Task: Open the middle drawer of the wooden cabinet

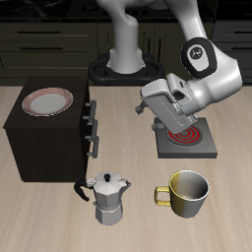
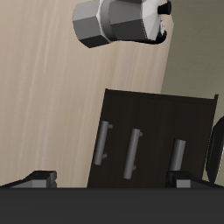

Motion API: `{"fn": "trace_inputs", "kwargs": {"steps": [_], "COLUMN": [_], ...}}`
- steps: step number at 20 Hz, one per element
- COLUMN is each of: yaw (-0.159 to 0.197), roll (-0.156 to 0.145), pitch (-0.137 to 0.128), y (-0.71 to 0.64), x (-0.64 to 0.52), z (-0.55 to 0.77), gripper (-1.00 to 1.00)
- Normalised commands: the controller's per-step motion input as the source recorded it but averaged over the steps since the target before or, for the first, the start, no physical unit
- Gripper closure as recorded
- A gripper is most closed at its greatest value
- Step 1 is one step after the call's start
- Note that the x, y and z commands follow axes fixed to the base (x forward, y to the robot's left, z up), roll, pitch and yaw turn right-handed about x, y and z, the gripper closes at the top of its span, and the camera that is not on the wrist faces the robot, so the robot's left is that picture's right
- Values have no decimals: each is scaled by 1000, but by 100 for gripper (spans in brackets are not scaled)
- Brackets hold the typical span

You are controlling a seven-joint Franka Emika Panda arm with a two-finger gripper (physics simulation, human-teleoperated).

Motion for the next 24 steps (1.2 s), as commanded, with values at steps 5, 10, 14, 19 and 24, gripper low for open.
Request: {"fn": "trace_inputs", "kwargs": {"steps": [5, 10, 14, 19, 24], "yaw": [-18, -14, -19, 4, 3], "roll": [-71, -68, -47, -3, -28], "pitch": [29, 27, 38, 20, 30], "y": [-413, -361, -301, -68, -78], "x": [-58, -33, -37, 24, 66], "z": [-112, -59, -85, -124, -179], "gripper": [-100, -100, -100, -100, -100]}}
